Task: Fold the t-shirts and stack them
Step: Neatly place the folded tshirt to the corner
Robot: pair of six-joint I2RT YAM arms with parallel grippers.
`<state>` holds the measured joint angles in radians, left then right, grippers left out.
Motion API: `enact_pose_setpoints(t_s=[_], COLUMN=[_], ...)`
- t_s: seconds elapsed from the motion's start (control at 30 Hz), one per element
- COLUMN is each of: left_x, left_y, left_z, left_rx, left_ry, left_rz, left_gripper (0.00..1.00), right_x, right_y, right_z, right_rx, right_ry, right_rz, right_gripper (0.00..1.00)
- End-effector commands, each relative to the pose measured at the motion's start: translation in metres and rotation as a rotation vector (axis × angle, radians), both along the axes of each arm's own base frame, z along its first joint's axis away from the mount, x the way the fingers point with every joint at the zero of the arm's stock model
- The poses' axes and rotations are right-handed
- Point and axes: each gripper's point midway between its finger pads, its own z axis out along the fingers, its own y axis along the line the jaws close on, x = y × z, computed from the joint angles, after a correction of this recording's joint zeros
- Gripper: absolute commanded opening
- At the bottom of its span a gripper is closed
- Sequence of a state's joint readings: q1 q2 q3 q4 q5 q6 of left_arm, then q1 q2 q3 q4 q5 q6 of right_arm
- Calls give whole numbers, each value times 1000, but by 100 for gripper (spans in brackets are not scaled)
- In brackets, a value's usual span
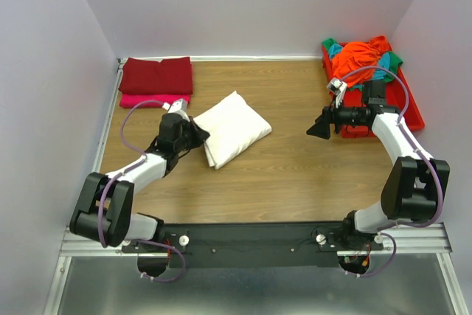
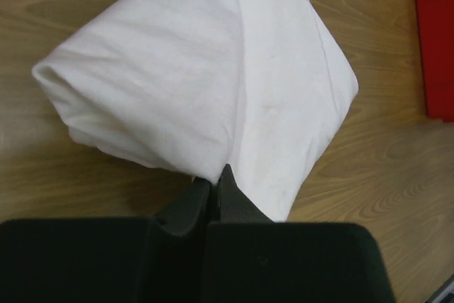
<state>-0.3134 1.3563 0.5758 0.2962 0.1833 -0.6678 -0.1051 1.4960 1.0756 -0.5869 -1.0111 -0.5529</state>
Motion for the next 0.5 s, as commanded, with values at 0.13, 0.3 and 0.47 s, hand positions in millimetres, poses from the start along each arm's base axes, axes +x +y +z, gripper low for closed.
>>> enact_pose_setpoints(t_s=[0.13,0.3,0.47], left_x=[-30,-27,-34], left_y=[-13,21,47], left_z=[1,-23,-27], left_rx=[-217,-122,-110], left_ry=[85,193,247], left_rz=[-31,184,333], left_gripper=[4,55,78], right_x=[-4,-4,-4], right_y=[2,2,2], right_z=[3,4,3], right_rx=[22,21,24], right_ry=[5,5,8], right_rz=[21,20,20], right_gripper=[83,83,83])
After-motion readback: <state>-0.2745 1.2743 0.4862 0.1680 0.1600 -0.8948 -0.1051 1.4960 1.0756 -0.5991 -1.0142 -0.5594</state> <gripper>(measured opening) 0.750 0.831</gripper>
